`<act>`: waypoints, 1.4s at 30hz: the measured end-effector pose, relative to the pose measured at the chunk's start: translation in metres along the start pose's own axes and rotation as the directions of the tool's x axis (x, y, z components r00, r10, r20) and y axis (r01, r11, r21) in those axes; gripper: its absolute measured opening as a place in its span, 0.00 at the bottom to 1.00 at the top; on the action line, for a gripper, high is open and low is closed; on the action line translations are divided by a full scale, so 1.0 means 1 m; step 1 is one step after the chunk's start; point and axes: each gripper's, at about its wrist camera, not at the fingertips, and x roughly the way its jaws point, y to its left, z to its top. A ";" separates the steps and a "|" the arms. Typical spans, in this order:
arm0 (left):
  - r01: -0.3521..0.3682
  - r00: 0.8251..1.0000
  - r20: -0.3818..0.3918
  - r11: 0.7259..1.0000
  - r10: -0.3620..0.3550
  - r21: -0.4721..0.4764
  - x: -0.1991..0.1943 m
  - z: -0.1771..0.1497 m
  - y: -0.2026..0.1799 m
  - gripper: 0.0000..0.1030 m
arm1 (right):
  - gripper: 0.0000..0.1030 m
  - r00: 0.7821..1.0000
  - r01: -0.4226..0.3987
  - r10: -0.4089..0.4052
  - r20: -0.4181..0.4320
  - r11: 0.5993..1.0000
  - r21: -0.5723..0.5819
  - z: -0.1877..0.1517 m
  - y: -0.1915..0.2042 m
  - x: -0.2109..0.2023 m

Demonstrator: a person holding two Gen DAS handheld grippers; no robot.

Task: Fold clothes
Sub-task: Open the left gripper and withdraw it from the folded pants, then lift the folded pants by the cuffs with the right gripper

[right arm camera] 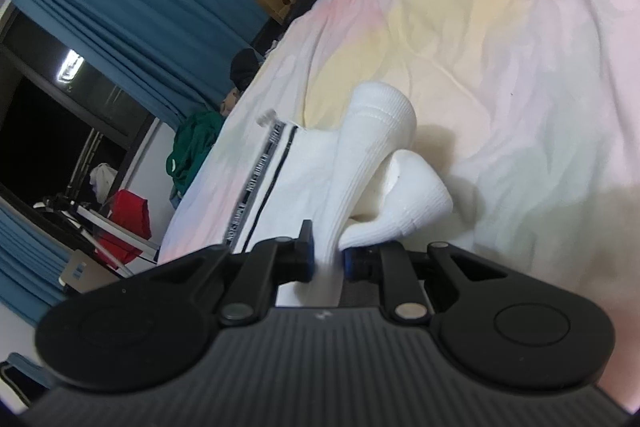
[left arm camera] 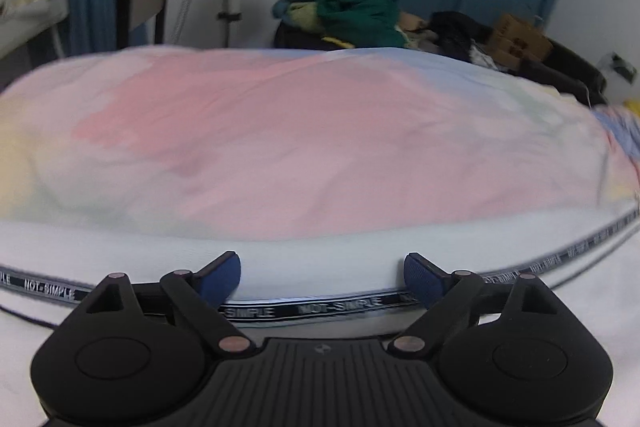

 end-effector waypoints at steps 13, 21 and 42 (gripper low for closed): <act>-0.119 0.993 0.014 0.991 0.118 0.059 -0.131 -0.039 0.083 0.88 | 0.16 1.000 0.018 -0.018 -0.019 1.000 0.015 -0.003 -0.003 0.001; -0.190 0.980 0.052 0.982 0.191 -0.017 -0.197 -0.071 0.140 0.88 | 0.16 1.000 0.029 -0.029 0.004 1.000 -0.008 -0.002 0.012 -0.007; -0.275 0.959 0.099 0.956 0.265 0.104 -0.183 -0.110 0.125 0.91 | 0.16 0.981 -0.001 0.091 0.174 0.889 -0.459 -0.025 0.121 -0.053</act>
